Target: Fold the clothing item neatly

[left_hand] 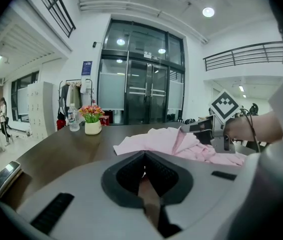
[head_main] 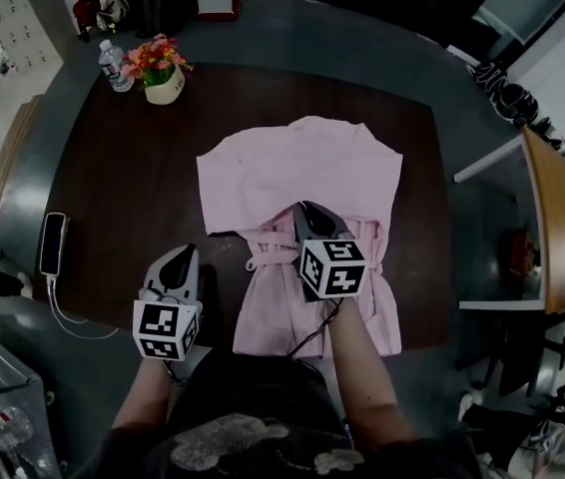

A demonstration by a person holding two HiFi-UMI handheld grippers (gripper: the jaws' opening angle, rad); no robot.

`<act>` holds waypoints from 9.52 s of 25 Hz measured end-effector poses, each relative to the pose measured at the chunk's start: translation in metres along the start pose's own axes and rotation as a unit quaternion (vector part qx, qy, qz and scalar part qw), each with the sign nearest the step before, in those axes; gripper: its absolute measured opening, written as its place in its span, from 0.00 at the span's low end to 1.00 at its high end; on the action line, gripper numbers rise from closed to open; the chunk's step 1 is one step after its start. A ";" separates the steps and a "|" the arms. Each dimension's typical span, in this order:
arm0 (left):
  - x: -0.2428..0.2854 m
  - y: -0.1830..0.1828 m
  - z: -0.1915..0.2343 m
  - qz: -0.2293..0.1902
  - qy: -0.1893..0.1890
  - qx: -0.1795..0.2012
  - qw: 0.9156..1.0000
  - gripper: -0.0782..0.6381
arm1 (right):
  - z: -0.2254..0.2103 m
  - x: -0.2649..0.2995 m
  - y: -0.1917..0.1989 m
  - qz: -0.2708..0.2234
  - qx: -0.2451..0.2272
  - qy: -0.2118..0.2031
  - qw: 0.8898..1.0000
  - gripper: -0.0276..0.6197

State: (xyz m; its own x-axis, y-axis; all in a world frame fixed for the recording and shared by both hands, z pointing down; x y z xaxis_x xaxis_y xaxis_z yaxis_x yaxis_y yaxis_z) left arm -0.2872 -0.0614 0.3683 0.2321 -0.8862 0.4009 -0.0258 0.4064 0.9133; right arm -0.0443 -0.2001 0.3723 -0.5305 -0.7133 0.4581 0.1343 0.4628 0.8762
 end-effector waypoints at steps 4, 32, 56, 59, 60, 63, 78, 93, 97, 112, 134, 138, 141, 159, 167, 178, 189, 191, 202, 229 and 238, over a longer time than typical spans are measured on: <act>0.018 -0.004 0.012 0.005 0.013 0.018 1.000 0.12 | -0.006 -0.013 -0.032 -0.028 0.003 0.013 1.000 0.08; 0.098 -0.026 -0.118 0.019 -0.012 0.012 1.000 0.12 | -0.232 -0.074 0.055 0.049 0.066 0.127 0.988 0.08; 0.104 -0.024 -0.132 0.021 -0.024 -0.004 0.999 0.12 | -0.207 -0.005 0.009 0.089 -0.208 0.141 0.964 0.11; 0.105 -0.024 -0.132 0.023 -0.030 -0.002 0.999 0.12 | -0.236 -0.004 0.009 0.073 -0.210 0.161 0.961 0.11; 0.105 -0.023 -0.131 0.023 -0.032 -0.002 0.999 0.12 | -0.244 -0.003 0.012 0.073 -0.209 0.166 0.961 0.11; 0.105 -0.021 -0.131 0.024 -0.042 -0.003 0.999 0.12 | -0.261 0.000 0.025 0.085 -0.199 0.179 0.960 0.11; 0.069 0.002 -0.154 0.039 -0.062 -0.011 0.997 0.12 | -0.238 0.003 0.022 0.064 -0.150 0.111 0.980 0.18; -0.044 0.055 -0.135 0.003 -0.023 -0.011 1.000 0.12 | -0.202 -0.177 0.083 -0.095 0.088 0.175 0.976 0.18; -0.092 0.088 -0.145 0.005 0.031 0.017 0.999 0.12 | -0.132 -0.251 0.128 -0.135 0.081 0.190 0.969 0.08; -0.133 0.230 -0.148 0.052 0.131 0.043 0.989 0.16 | -0.078 -0.335 0.350 -0.013 0.127 0.229 0.965 0.17; 0.045 0.393 -0.167 0.059 0.172 0.099 0.978 0.70 | -0.189 -0.220 0.469 0.051 -0.079 0.092 0.991 0.42; 0.039 0.386 -0.172 0.052 0.167 0.101 0.979 0.41 | -0.171 -0.218 0.466 0.033 -0.072 0.111 0.991 0.10; 0.018 0.388 -0.176 0.051 0.151 0.108 0.981 0.17 | -0.154 -0.227 0.470 0.034 -0.059 0.110 0.992 0.04; -0.194 0.236 -0.194 0.031 0.275 -0.055 0.959 0.16 | -0.027 -0.373 0.340 -0.006 0.003 0.079 0.997 0.04; -0.211 0.130 -0.157 -0.028 0.294 -0.055 0.954 0.16 | -0.009 -0.405 0.230 -0.069 -0.034 0.118 0.990 0.04; -0.153 -0.002 -0.112 -0.093 0.279 -0.057 0.954 0.16 | -0.075 -0.384 0.094 -0.162 -0.054 0.106 0.980 0.04; 0.004 -0.162 -0.099 -0.133 0.196 -0.010 0.971 0.16 | -0.204 -0.263 -0.055 -0.177 -0.109 0.014 0.978 0.04; 0.032 -0.184 -0.089 -0.142 0.183 -0.010 0.973 0.16 | -0.220 -0.232 -0.084 -0.174 -0.121 0.003 0.977 0.04; 0.187 -0.272 0.038 -0.135 0.142 -0.012 0.980 0.16 | -0.325 -0.076 -0.204 -0.164 -0.035 0.035 0.985 0.04; 0.438 -0.126 0.130 0.109 0.023 0.088 0.990 0.39 | -0.438 0.126 -0.074 0.077 -0.012 0.232 0.970 0.21; 0.388 -0.108 0.110 0.134 0.021 0.119 0.984 0.54 | -0.373 0.073 -0.094 -0.043 0.003 0.216 0.975 0.22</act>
State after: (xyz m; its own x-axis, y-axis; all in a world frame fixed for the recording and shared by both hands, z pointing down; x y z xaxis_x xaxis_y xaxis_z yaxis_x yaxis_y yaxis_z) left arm -0.3007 -0.4738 0.4334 0.2253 -0.7429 0.6303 -0.3173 0.5557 0.7685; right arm 0.2162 -0.4918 0.3797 -0.1371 -0.9045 0.4039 0.0986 0.3933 0.9141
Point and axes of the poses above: the fingertips, and each gripper's own axes: x forward along the fingers, z to its left, y out of its underside, the point moved 9 cm from there along -x, backward along the fingers, and after that the axes turned 1 degree about -x, right-handed, at the moved point
